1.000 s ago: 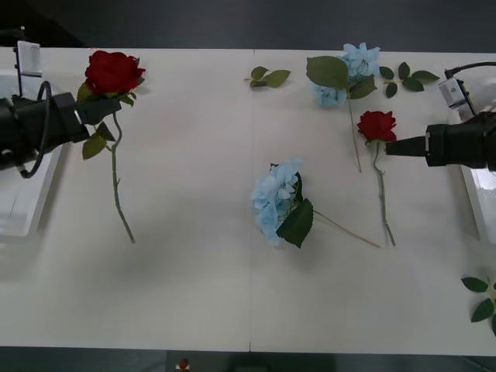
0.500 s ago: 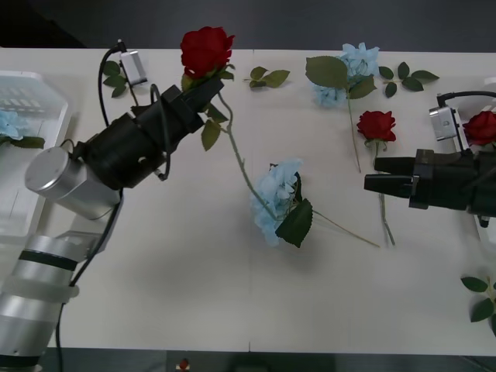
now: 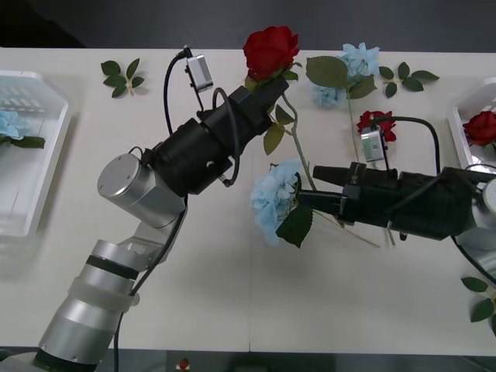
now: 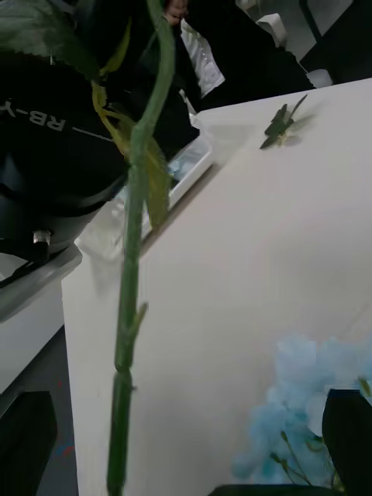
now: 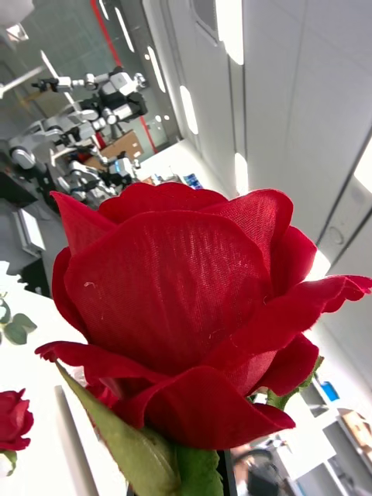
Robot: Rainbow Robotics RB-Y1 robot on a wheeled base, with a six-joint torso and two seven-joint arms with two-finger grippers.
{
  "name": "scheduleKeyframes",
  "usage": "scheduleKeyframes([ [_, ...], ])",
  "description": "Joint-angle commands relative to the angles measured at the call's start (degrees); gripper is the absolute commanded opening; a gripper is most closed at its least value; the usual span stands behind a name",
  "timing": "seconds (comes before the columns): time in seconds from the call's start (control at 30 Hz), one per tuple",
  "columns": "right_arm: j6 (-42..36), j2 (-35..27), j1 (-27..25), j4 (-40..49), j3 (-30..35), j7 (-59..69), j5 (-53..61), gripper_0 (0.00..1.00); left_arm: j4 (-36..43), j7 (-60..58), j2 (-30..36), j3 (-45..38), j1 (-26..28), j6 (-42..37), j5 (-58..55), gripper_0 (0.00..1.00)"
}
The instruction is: Put the red flowers into the right box and the blue flowers into the left box
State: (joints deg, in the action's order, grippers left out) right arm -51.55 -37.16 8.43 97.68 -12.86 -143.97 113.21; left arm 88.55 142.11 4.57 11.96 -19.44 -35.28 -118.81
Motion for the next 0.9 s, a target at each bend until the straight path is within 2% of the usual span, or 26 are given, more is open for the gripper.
scheduleKeyframes([
  [0.03,0.2,3.1,0.9,1.5,0.6,-1.5,-2.6,1.0,2.1,1.1,-1.2,0.2,-1.4,0.6,1.3,0.0],
  [0.23,0.0,7.4,1.7,1.5,0.3,-2.0,-3.6,1.0,2.1,0.6,-1.3,0.6,-1.4,1.2,1.6,0.0],
  [0.27,0.0,7.8,1.9,1.5,0.3,-2.1,-4.2,0.96,2.1,0.5,-1.3,0.6,-1.4,1.2,1.6,0.0],
  [0.37,0.5,9.4,2.5,1.5,0.4,-2.3,-6.3,0.69,2.1,0.4,-1.3,0.6,-1.4,1.3,1.6,0.0],
  [0.43,1.4,10.1,2.6,1.4,0.3,-2.3,-7.4,0.32,2.1,0.3,-1.3,0.6,-1.3,1.3,1.6,0.0],
  [0.53,2.3,10.3,2.7,1.5,-0.2,-1.9,-8.1,0.06,2.1,0.2,-1.1,0.6,-1.3,1.3,1.6,0.0],
  [0.57,2.8,10.3,2.8,1.4,-0.4,-1.9,-8.1,0.01,2.1,0.1,-1.1,0.6,-1.3,1.4,1.6,0.0],
  [0.87,3.8,10.3,3.0,1.4,-0.8,-1.8,-8.1,0.0,2.1,0.1,-0.5,0.6,-1.2,1.5,1.7,0.01],
  [0.9,3.8,10.2,3.0,1.5,-0.9,-1.8,-8.2,0.0,2.1,0.1,-0.3,0.6,-1.2,1.6,1.7,0.15],
])
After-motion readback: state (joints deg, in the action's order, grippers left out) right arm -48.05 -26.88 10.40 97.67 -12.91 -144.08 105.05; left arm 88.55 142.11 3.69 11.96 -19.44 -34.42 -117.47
